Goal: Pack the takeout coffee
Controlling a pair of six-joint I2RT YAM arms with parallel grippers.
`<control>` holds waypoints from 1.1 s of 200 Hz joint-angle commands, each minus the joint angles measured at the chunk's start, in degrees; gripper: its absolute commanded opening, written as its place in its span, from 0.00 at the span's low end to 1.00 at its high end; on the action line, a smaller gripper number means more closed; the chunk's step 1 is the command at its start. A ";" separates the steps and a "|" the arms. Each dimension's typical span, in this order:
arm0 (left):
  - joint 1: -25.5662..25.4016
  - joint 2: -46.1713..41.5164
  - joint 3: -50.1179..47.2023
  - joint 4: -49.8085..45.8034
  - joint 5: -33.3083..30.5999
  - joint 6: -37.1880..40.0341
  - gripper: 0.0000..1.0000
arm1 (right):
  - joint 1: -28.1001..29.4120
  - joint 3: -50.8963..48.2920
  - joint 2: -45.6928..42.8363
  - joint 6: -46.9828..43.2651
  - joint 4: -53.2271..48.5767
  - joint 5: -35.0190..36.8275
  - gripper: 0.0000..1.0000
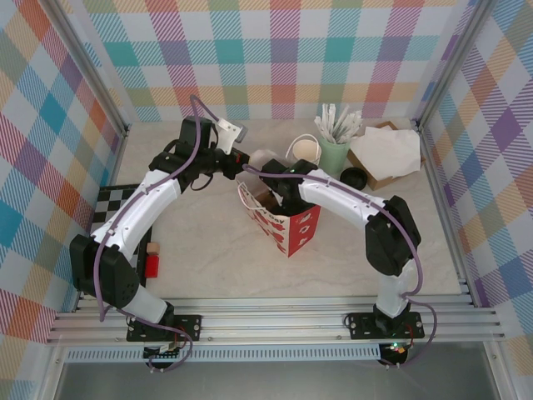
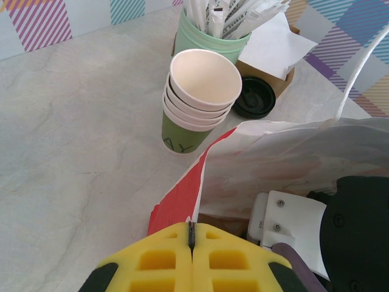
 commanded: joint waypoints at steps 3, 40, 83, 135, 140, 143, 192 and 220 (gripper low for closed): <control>0.36 -0.05 0.05 0.98 1.13 -0.34 0.00 | -0.45 -2.28 0.39 -1.19 1.42 -1.06 0.53; 0.36 -0.06 -0.05 0.94 1.11 -0.31 0.00 | -0.54 -3.58 1.02 -1.27 1.82 -1.23 0.53; 0.36 -0.03 0.00 0.95 1.13 -0.32 0.00 | -0.54 -4.45 1.82 -1.43 2.38 -1.30 0.52; 0.36 -0.12 -0.16 0.90 1.22 -0.34 0.00 | -0.63 -5.65 2.28 -1.64 3.53 -1.50 0.52; 0.36 -0.19 -0.13 0.85 1.26 -0.34 0.00 | -0.63 -5.74 2.34 -1.65 3.54 -1.50 0.52; 0.36 -0.17 -0.18 0.87 1.23 -0.34 0.00 | -0.63 -5.78 2.34 -1.69 3.62 -1.50 0.52; 0.36 -0.23 -0.54 1.04 1.48 -0.69 0.00 | -0.65 -6.47 2.78 -1.88 4.46 -1.59 0.52; 0.38 -0.23 -0.63 0.93 1.45 -0.72 0.00 | -0.60 -6.66 3.60 -2.33 4.43 -2.03 0.52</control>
